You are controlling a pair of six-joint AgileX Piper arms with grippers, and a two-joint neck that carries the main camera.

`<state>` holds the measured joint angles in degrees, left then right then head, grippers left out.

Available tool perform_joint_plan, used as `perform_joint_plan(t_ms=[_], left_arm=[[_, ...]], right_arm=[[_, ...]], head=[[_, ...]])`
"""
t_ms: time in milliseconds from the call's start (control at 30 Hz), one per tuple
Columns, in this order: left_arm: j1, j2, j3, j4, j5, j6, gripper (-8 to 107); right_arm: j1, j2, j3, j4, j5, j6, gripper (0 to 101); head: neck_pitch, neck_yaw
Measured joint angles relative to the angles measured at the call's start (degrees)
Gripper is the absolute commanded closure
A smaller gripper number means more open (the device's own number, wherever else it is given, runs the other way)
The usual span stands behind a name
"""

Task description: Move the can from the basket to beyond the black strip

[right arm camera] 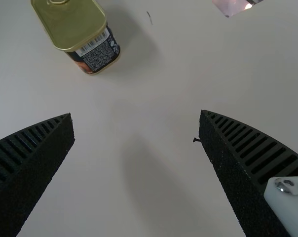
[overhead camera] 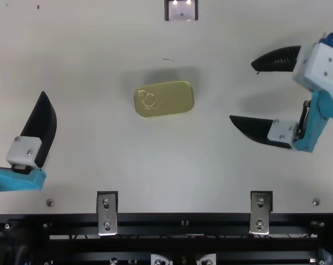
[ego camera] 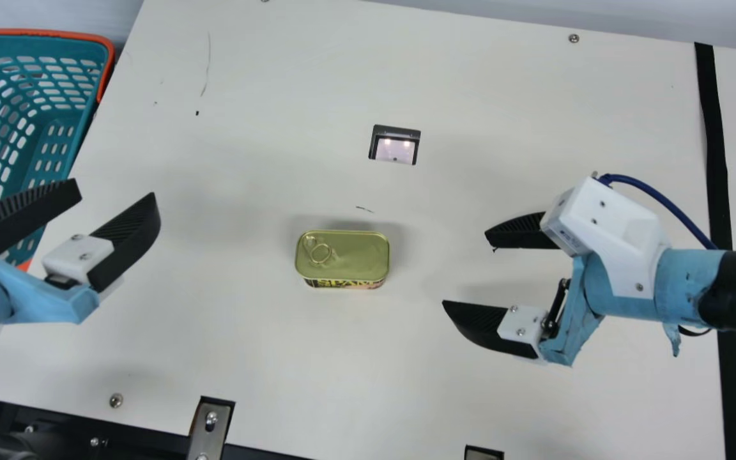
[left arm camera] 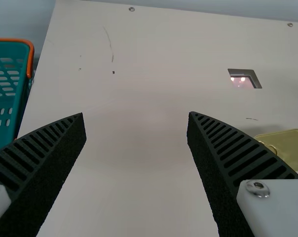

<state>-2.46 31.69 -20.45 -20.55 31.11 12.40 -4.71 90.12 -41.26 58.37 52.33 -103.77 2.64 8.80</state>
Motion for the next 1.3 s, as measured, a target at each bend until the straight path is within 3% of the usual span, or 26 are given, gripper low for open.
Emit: perform_joint_plan(t_ms=[900,1300], left_arm=[[0.00,0.00,0.00,0.00,0.00,0.00,9],[0.00,0.00,0.00,0.00,0.00,0.00,9]], right_arm=[[0.81,-0.62,-1.05,-0.62,0.19,2.08,0],[-1.62,1.90,-0.52,4.26,1.85,-5.91,0]], head=[[0.00,0.00],[0.00,0.00]])
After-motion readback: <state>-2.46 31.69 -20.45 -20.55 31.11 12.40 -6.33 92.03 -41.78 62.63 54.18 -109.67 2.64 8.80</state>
